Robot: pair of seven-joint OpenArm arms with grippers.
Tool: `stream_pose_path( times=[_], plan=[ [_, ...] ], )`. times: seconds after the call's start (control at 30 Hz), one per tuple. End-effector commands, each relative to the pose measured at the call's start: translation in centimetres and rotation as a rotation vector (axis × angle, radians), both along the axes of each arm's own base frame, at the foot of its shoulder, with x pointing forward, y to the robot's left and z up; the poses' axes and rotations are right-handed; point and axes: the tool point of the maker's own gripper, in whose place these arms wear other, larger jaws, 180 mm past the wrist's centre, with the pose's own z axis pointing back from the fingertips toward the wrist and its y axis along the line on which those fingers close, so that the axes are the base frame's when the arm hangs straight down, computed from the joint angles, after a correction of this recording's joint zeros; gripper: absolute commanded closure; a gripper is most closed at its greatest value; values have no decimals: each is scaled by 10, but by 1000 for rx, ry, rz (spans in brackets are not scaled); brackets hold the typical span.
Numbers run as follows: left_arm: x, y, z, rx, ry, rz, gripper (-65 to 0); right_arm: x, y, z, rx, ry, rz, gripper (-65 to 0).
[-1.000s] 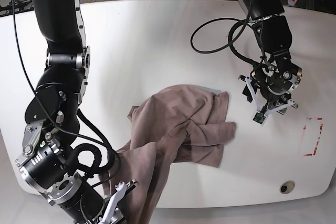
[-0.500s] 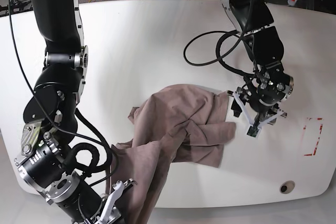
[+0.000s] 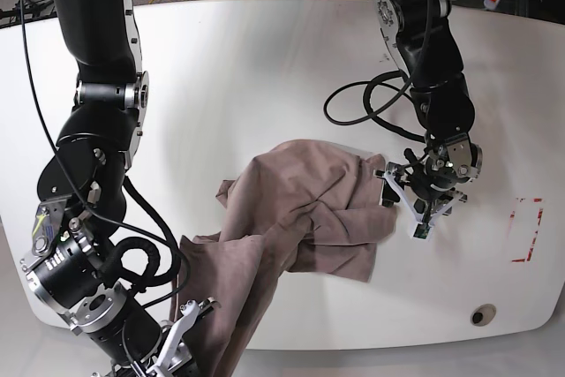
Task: Fold the T-shirt properly
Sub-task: 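Lower the shirt and move the left gripper to another shirt edge, then grasp the shirt edge with the left gripper and pull it away from the right gripper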
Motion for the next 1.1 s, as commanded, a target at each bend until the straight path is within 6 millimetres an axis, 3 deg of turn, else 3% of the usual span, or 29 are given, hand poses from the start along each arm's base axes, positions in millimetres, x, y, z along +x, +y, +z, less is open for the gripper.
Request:
stream_pose_path(
  times=[0.0, 0.2, 0.4, 0.6, 0.73, 1.07],
  plan=[
    [21, 4, 24, -44, -88, 39, -358, -5, 3, 23, 21, -66, 22, 0],
    [28, 13, 11, -55, -42, 42, -358, -5, 3, 23, 21, -66, 22, 0],
    [31, 6, 12, -118, -56, 42, -404, -6, 5, 27, 32, -85, 35, 0],
    [26, -10, -8, -215, -5, 39, -440, -6, 6, 27, 32, -86, 37, 0],
    [28, -16, -7, -277, -14, 54, -440, -6, 6, 27, 32, -86, 37, 0],
    [37, -7, -2, -396, -73, 203, -440, -5, -3, 25, 14, -84, 18, 0]
  ],
)
